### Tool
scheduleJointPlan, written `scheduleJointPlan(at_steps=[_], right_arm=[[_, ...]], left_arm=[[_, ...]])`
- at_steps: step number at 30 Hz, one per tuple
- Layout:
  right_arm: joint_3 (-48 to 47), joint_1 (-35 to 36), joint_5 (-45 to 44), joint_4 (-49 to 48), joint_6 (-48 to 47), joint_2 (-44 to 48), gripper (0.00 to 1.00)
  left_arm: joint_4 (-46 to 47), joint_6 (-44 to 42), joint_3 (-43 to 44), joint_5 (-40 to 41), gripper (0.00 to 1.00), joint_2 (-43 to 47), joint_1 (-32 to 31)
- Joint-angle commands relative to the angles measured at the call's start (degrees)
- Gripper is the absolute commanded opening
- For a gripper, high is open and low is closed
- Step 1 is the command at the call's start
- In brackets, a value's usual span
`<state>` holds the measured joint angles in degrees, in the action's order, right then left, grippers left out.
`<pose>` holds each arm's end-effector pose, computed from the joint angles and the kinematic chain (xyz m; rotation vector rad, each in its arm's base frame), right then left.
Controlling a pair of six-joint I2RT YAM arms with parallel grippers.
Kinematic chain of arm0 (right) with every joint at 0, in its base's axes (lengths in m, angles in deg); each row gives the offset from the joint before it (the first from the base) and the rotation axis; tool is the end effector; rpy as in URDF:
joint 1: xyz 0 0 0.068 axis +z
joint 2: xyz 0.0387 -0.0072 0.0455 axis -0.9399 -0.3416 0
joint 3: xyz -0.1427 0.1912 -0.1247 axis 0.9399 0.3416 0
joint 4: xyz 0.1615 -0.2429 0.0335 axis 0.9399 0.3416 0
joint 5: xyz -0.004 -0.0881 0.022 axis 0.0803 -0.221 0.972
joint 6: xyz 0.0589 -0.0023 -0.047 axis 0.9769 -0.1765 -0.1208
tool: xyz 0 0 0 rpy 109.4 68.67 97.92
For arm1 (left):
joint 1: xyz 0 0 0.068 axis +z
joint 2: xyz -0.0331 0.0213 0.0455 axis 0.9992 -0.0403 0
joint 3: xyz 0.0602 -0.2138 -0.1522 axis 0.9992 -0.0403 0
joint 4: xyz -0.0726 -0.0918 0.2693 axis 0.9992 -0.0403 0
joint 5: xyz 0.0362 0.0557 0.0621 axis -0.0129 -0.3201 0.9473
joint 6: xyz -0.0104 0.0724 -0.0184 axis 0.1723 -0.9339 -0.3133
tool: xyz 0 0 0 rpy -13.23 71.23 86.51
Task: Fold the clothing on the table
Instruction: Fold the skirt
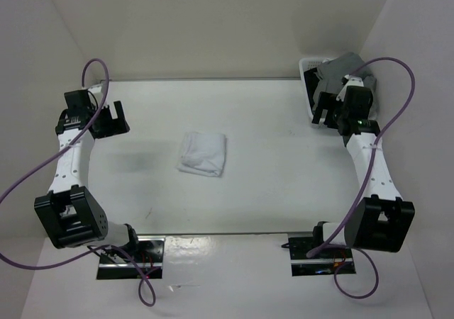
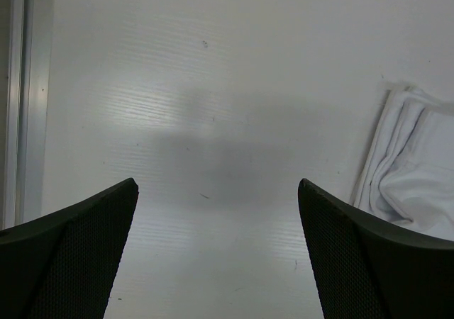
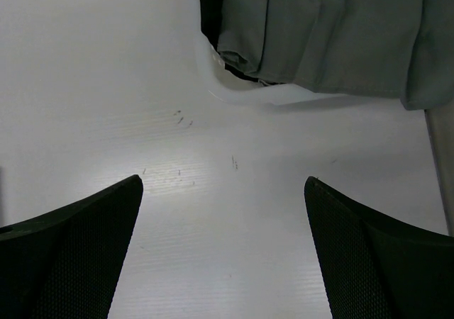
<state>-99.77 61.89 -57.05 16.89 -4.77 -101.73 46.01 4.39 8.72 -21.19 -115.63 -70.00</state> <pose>0.3418 -0.0465 0.3126 0.2002 2.1273 -0.0075 0.3466 0.1001 0.2901 -0.3681 2.2675 -0.0668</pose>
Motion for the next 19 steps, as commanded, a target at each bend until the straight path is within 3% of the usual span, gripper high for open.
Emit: scheduleJointPlan(at_steps=[1, 19], right_arm=[[-0.16, -0.03, -2.46, -2.08, 0.4, -1.69, 0.99], [-0.07, -0.03, -1.41, -2.43, -0.12, 1.47, 0.99]], left_arm=[[1.68, 0.5, -0.12, -1.29, 0.99, 0.58, 0.06], [2.21, -0.56, -0.12, -1.82, 0.99, 0.05, 0.06]])
